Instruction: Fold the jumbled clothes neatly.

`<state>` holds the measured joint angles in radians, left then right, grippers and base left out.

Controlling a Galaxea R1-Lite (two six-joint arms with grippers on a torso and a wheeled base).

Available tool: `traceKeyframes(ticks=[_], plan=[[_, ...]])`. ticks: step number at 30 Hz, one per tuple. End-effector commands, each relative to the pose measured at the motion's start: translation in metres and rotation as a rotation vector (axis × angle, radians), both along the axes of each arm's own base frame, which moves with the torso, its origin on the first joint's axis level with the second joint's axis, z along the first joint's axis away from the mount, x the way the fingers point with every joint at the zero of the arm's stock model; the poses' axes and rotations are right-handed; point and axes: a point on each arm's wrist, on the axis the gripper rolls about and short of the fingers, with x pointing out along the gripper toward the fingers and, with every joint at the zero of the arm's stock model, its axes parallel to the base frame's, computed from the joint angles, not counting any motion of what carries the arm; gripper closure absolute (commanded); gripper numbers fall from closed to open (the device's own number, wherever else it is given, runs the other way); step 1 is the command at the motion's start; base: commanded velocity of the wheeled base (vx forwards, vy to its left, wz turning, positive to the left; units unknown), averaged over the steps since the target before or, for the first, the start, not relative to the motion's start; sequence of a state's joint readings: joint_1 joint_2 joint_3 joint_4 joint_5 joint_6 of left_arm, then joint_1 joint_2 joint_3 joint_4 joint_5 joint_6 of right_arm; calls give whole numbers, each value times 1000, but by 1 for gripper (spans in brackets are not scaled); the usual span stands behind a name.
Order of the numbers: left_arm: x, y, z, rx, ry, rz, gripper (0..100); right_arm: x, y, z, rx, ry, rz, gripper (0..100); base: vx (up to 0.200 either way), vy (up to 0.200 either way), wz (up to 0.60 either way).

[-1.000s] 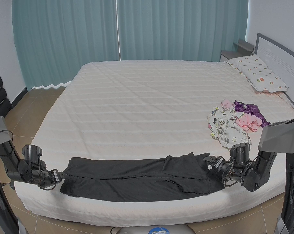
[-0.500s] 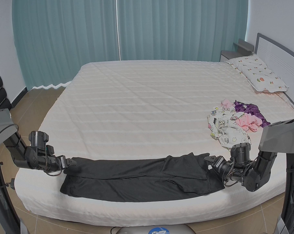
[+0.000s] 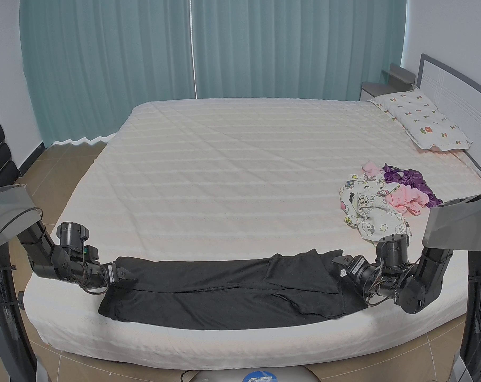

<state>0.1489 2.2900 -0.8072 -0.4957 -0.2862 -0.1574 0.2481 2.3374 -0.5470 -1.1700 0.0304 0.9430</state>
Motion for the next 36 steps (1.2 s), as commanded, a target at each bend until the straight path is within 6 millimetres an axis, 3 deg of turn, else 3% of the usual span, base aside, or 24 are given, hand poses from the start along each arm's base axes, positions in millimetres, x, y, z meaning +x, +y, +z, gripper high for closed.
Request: traceKeyframes(ticks=[1, 9, 10, 36], plan=[[3, -1, -7, 4, 13, -2, 0, 0, 0, -1, 0, 1, 0, 0, 0, 0, 0], [3, -7, -8, 11, 15, -27, 0, 0, 0, -1, 0, 2, 0, 0, 0, 0, 0], [3, -8, -9, 13, 17, -28, 100, 0, 0, -1, 0, 2, 0, 0, 0, 0, 0], [-3, -9, 2, 65, 11, 2, 100, -1, -1, 0, 1, 3, -2, 0, 0, 0, 0]])
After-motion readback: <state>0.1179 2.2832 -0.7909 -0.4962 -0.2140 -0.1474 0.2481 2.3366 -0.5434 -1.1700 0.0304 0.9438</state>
